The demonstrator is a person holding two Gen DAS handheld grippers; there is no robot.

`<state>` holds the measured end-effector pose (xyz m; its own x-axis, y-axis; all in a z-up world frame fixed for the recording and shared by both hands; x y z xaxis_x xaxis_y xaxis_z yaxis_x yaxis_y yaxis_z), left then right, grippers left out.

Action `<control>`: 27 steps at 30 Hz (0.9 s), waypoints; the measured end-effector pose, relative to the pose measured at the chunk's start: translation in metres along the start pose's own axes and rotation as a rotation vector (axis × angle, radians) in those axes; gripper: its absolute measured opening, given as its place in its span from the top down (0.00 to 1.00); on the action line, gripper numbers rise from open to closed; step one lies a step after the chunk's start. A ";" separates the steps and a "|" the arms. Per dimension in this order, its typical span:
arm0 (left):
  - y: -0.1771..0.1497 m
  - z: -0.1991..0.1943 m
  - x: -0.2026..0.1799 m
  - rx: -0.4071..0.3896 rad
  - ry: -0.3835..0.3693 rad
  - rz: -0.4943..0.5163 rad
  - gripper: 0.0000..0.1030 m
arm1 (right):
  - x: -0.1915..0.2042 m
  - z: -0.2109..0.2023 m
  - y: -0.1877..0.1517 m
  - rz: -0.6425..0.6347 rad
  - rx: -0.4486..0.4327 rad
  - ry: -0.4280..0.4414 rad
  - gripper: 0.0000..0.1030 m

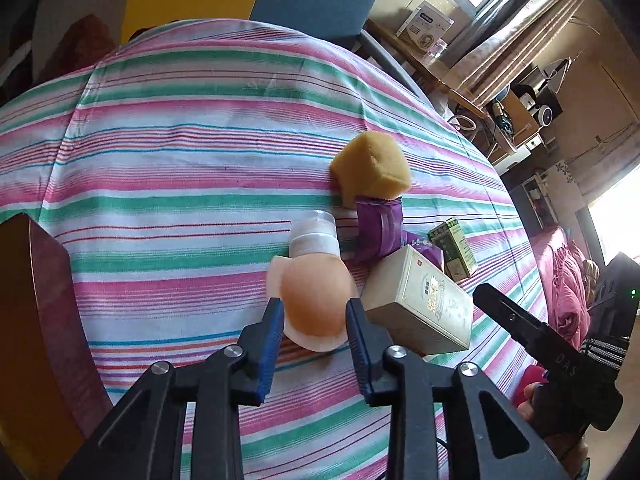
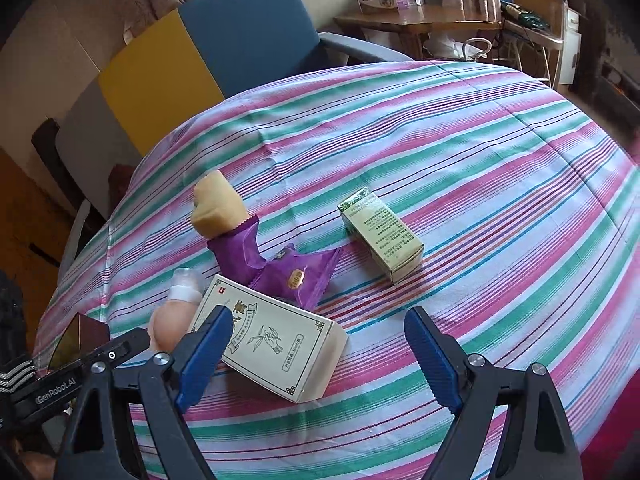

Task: Organize objects
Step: 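Grasp the peach-coloured bottle with the left tool, then carry the peach bottle to the tray with the left tool while the right tool grasps the white box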

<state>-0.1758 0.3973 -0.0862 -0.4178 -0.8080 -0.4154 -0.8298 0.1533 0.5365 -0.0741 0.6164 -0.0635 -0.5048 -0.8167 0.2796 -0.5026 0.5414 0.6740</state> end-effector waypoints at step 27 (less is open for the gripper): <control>-0.007 0.032 -0.005 0.031 -0.035 -0.005 0.62 | -0.001 -0.001 0.002 0.019 0.010 0.015 0.14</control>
<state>-0.1795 0.4182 -0.1115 -0.4260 -0.7886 -0.4435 -0.8427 0.1675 0.5116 -0.0740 0.6180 -0.0611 -0.5036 -0.8091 0.3029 -0.5002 0.5590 0.6614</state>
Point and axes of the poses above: each gripper's, at about its wrist camera, not at the fingertips, and z roughly the way its jaws point, x to its left, y to its top, the point moved 4 cm from there along z, roughly the way its jaws point, and after that the axes turned 13 degrees about -x, right-handed, at the moved point
